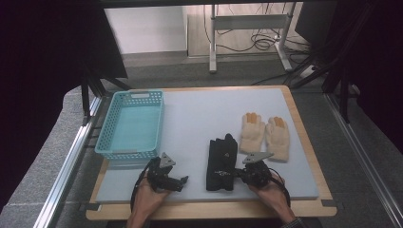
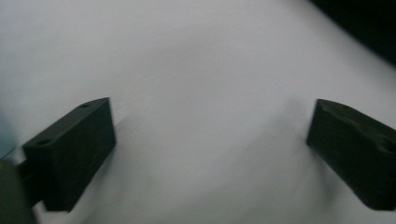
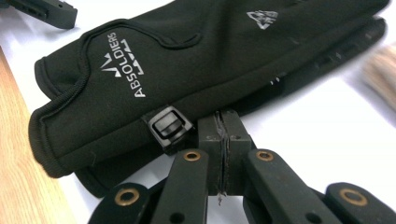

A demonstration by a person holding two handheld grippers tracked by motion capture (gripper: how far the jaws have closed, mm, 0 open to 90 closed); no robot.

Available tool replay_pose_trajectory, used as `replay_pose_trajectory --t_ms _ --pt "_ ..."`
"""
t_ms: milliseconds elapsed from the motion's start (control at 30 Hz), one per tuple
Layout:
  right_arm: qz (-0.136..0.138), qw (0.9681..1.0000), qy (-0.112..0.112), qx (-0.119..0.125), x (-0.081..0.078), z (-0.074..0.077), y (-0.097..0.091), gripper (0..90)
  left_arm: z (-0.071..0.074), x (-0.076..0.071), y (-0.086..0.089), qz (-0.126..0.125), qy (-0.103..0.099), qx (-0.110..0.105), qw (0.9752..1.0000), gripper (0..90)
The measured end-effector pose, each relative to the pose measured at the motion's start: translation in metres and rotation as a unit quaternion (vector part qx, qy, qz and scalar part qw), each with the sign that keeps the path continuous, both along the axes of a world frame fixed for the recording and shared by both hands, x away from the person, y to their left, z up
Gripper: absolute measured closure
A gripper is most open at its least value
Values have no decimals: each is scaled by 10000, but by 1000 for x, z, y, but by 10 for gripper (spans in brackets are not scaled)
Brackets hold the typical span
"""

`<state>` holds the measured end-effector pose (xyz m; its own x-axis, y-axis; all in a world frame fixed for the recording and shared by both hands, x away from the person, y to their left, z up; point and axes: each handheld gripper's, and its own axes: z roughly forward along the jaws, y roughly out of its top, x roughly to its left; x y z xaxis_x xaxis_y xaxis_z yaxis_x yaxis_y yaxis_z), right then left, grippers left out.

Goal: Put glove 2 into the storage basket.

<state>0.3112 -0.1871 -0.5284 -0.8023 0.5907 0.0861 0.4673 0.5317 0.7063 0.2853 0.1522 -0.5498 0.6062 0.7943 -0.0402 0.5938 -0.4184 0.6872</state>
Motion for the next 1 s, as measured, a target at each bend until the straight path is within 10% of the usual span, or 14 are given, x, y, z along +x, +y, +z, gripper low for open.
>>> replay_pose_trajectory --t_ms 600,833,1000 --pt "312 9994 -155 0 7 -5 68 835 -2 0 11 81 -5 -19 10000 0" --pt "326 9993 -207 -21 2 0 53 747 -2 0 12 73 -11 -23 10000 0" --pt "-176 9995 -266 11 7 4 18 614 -2 0 12 82 -7 -32 10000 0"
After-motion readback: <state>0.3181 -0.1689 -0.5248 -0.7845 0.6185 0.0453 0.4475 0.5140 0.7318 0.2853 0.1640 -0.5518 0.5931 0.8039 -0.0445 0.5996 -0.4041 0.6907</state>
